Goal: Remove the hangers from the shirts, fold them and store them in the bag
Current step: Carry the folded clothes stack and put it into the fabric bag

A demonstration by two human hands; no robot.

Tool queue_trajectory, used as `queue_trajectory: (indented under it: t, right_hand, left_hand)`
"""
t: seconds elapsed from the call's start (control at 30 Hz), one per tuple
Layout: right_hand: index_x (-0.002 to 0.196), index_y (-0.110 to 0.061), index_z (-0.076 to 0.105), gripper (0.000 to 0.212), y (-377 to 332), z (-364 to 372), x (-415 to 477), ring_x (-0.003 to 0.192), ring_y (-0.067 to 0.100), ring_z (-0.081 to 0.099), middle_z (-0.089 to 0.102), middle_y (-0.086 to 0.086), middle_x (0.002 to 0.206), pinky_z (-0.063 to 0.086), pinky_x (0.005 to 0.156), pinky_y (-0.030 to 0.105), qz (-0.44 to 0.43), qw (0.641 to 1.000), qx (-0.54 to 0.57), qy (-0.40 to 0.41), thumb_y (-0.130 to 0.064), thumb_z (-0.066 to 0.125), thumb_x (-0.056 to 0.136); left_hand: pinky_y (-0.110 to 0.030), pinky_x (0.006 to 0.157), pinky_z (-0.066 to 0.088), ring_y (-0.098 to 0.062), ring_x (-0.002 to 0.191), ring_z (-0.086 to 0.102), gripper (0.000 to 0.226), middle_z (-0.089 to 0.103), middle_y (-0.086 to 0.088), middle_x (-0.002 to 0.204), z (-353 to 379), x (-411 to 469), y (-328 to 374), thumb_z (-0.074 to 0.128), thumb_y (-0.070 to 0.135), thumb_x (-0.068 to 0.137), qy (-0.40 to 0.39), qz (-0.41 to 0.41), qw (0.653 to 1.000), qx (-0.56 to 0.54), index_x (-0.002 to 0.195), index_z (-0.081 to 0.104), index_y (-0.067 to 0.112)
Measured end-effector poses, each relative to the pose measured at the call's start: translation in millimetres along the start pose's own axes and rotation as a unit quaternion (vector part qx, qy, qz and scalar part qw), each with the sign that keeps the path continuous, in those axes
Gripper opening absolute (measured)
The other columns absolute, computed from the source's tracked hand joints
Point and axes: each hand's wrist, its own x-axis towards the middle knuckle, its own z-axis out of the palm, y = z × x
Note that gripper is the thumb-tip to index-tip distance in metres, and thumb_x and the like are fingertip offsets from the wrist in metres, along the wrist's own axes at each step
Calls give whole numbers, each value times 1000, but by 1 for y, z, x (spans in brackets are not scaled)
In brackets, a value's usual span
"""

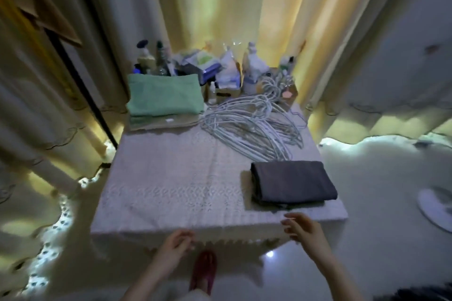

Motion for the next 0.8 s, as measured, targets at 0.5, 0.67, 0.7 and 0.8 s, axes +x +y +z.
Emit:
queue_trajectory:
  t: [0.5,0.67,0.7,0.8]
  right_hand:
    - [141,-21,39,66,-14,-120,148,125,24,45,44,0,141,42,96,33,24,988,-131,76,-30,70,84]
    - [126,-18,50,61,2,-119,182,105,16,59,61,1,122,48,91,29,116,982,-143,-29,-42,76,76]
    - [122,-19,53,58,4,-119,187,102,14,60,63,-1,118,48,86,25,125,981,-140,-43,-44,76,75]
    - [118,-16,60,60,0,-123,199,94,9,65,69,-5,107,51,71,16,174,976,-92,-95,-49,77,71]
  left_hand:
    - [-31,105,41,-21,129,46,91,41,-3,145,169,166,133,64,63,73,-171,-2,973,156,144,30,17]
    - [-34,92,50,-26,113,59,97,58,-10,129,195,177,125,82,53,62,-9,-147,988,50,137,40,7]
    - [-35,92,50,-27,112,59,94,60,-11,128,194,181,124,82,53,61,0,-176,983,41,135,45,7]
    - [-33,90,50,-25,108,60,87,62,-8,119,194,185,128,84,44,63,-34,-205,978,-22,133,45,10]
